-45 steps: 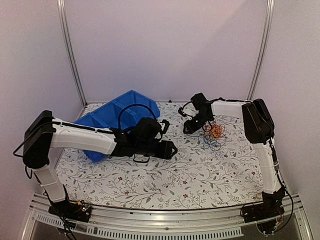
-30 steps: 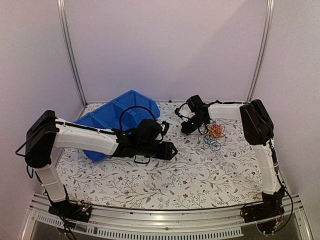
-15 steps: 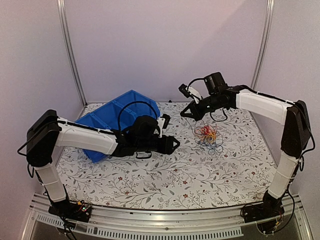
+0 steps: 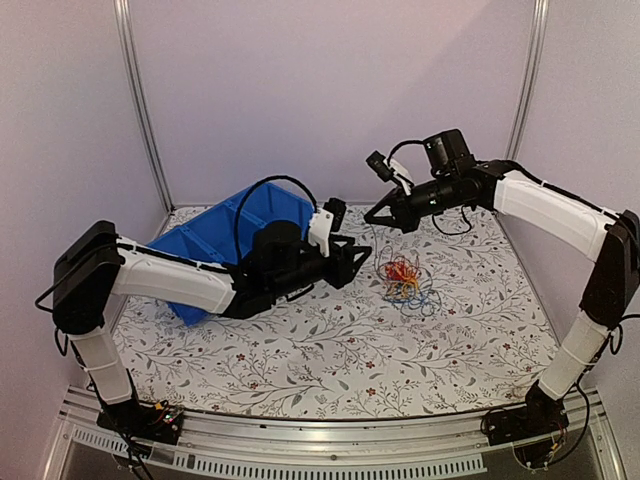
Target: Untangle the cables
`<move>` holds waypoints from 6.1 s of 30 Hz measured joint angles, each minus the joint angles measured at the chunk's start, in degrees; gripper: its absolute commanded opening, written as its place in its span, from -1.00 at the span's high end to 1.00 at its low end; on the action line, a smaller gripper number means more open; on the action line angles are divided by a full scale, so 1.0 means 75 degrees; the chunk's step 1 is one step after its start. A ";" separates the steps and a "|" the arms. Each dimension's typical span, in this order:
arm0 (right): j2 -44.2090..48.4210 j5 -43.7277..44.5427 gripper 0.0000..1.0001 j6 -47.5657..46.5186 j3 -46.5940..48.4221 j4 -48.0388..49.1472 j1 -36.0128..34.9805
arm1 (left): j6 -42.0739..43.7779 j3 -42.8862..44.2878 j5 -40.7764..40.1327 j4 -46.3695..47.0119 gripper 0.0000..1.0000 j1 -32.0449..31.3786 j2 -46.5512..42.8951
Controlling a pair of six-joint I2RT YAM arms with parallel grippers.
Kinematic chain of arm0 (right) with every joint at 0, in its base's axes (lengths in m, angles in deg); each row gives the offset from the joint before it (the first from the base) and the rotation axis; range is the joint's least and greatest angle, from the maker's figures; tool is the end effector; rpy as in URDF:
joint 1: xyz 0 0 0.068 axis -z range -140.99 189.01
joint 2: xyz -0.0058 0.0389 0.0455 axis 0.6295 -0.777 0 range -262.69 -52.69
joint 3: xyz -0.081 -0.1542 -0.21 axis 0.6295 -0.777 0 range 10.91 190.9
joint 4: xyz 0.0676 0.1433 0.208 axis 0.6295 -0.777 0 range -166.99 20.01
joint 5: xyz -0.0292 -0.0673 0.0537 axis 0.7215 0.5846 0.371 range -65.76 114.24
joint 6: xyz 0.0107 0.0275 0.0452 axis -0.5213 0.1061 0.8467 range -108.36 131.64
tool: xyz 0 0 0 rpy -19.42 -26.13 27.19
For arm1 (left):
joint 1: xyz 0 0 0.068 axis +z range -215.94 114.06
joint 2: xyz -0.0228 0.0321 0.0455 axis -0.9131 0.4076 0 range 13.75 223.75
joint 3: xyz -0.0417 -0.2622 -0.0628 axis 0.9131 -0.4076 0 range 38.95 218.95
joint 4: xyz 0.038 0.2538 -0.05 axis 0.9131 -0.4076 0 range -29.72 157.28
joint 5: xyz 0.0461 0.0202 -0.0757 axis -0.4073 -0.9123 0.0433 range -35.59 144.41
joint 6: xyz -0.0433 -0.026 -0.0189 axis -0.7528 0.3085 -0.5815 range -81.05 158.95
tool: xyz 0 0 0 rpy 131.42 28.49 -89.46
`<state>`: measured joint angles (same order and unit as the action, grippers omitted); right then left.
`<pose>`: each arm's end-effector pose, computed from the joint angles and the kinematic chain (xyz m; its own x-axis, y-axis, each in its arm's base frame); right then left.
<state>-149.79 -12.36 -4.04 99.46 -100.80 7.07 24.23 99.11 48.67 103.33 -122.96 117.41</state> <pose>0.3139 0.2207 0.3333 -0.2975 -0.4411 -0.8467 -0.9310 0.3304 0.1549 0.2261 -0.3418 0.2307 -0.2665 -0.0535 -0.9623 0.7371 0.6320 -0.2393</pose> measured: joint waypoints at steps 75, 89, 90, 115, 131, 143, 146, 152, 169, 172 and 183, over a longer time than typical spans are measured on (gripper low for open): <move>-0.2340 0.2442 0.08 -0.2372 -0.2232 0.2241 0.1480 | 0.1314 0.1958 -0.0376 -0.1853 1.00 0.1026 -0.3410; -0.2495 0.2809 -0.15 -0.2017 -0.2095 0.1912 0.1845 | 0.2649 0.3888 -0.1247 -0.3197 1.00 0.1271 -0.4491; -0.2495 0.2801 -0.17 -0.2008 -0.2084 0.1874 0.1880 | 0.2704 0.3891 -0.1352 -0.3314 1.00 0.1303 -0.4514; 0.0941 0.1457 -0.73 -0.1580 -0.2620 0.0941 0.2066 | 0.1545 0.2090 -0.2299 -0.5761 1.00 0.1655 -0.5257; 0.1766 0.0982 -0.69 -0.1393 -0.4814 0.2238 0.2084 | 0.0819 0.2011 -0.3002 -0.8032 1.00 0.2582 -0.5724; 0.1460 0.0801 -0.69 -0.1402 -0.4803 0.2279 0.2084 | 0.1169 0.3622 -0.2769 -0.8993 1.00 0.3692 -0.5406; 0.1434 0.0799 -0.69 -0.1422 -0.4803 0.2282 0.2084 | 0.1274 0.4479 -0.2734 -0.9224 1.00 0.3829 -0.5024; 0.1390 0.0799 -0.69 -0.1425 -0.4803 0.2279 0.2084 | 0.1370 0.4873 -0.2684 -0.9608 1.00 0.4258 -0.4730; 0.1064 0.0801 -0.71 -0.1483 -0.4756 0.2264 0.2084 | 0.1542 0.5770 -0.2320 -0.9815 1.00 0.4660 -0.4639; 0.1064 0.0804 -0.71 -0.1486 -0.4753 0.2261 0.2084 | 0.1562 0.5528 -0.2314 -0.9821 1.00 0.4707 -0.4622; 0.0903 0.0836 -0.73 -0.1515 -0.4744 0.2247 0.2084 | 0.1594 0.4313 -0.2081 -0.9760 1.00 0.5455 -0.4572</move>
<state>-143.02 -6.08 -15.41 63.88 -83.95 22.70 36.18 131.46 33.07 30.14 -82.04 83.12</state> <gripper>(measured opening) 0.864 0.001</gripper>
